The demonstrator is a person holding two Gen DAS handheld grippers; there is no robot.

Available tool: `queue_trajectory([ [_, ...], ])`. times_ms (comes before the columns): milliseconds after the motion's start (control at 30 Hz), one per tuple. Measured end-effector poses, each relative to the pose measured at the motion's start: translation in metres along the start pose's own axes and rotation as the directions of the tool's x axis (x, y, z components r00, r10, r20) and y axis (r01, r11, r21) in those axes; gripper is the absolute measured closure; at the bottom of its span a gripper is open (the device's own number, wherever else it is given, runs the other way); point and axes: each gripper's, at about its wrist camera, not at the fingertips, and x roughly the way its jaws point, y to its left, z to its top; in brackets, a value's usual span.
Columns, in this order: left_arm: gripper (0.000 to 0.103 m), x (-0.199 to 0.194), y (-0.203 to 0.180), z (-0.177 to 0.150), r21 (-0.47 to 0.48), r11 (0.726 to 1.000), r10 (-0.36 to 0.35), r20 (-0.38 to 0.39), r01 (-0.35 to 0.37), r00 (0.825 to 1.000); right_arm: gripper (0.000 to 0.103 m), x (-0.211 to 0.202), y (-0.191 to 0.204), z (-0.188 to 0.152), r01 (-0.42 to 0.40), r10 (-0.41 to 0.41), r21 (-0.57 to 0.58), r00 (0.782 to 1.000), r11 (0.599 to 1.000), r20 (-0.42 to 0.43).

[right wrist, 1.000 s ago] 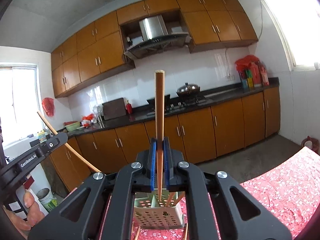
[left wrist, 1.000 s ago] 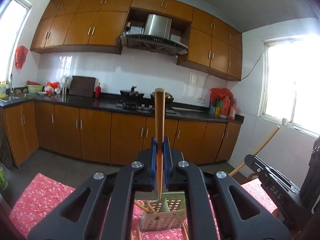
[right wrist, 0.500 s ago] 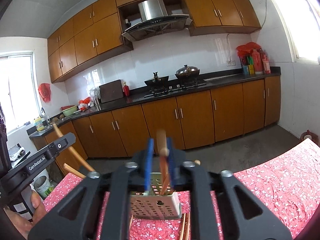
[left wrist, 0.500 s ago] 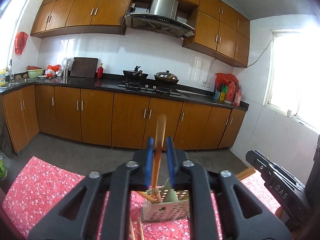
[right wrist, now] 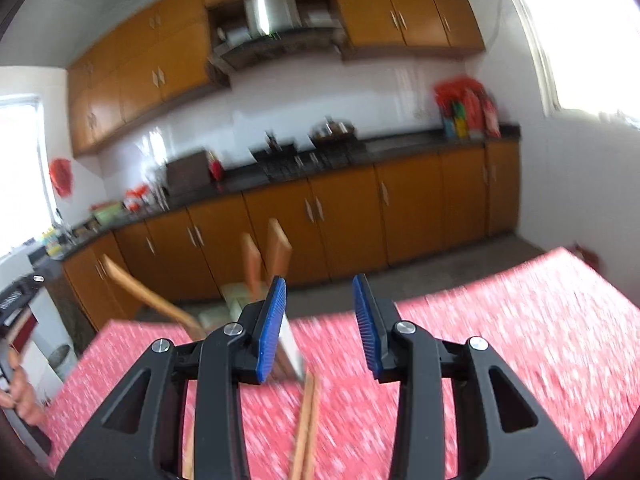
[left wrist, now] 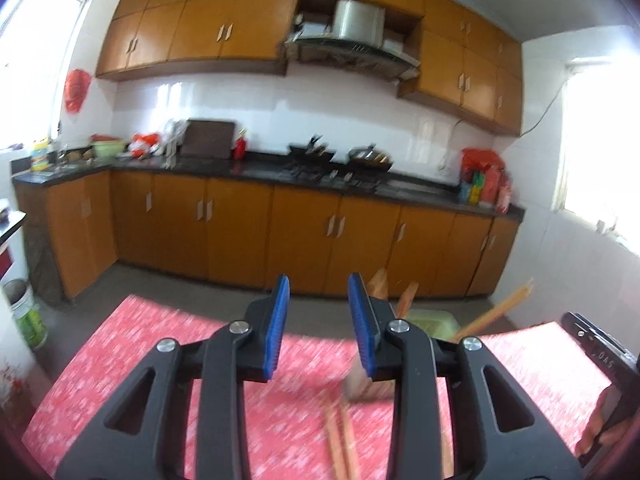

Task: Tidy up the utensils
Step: 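Open the left tool over the holder while the right tool opens too, then move the left tool back to the chopsticks while the right tool returns too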

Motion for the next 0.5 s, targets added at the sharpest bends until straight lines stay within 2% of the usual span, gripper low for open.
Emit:
queue_trajectory([
  [67,0.071,0.001,0.016,-0.022,0.000,1.000,0.025,-0.056,-0.025,0.998,0.067,0.015,-0.011,-0.029,0.015,-0.014,0.008,0.993,1.000,-0.119],
  [100,0.071,0.006,0.026,-0.040,-0.001,0.999,0.039,-0.108,-0.039,0.993,0.067,0.024,-0.014,-0.045,0.016,-0.014,0.009,0.983,1.000,-0.184],
  [167,0.071,0.015,0.037,-0.062,-0.009,0.998,0.052,-0.180,-0.054,0.982,0.071,0.040,-0.015,-0.075,-0.006,0.012,0.022,0.953,1.000,-0.302],
  [200,0.071,0.021,0.043,-0.078,-0.023,0.998,0.051,-0.230,-0.057,0.972,0.077,0.047,-0.014,-0.090,-0.025,0.033,0.028,0.936,0.999,-0.351],
  [233,0.072,0.026,0.047,-0.090,-0.036,0.998,0.043,-0.269,-0.054,0.962,0.079,0.052,-0.011,-0.101,-0.037,0.047,0.031,0.921,0.999,-0.387],
  [367,0.072,0.038,0.047,-0.127,-0.058,0.998,0.009,-0.378,-0.033,0.926,0.080,0.067,0.005,-0.138,-0.075,0.075,0.020,0.874,0.997,-0.479],
  [433,0.072,0.039,0.042,-0.141,-0.054,0.998,-0.005,-0.403,-0.018,0.915,0.080,0.071,0.011,-0.147,-0.079,0.071,0.004,0.864,0.997,-0.498],
  [500,0.072,0.039,0.035,-0.151,-0.043,0.999,-0.021,-0.423,0.003,0.906,0.085,0.074,0.016,-0.154,-0.066,0.044,-0.025,0.858,0.998,-0.512],
])
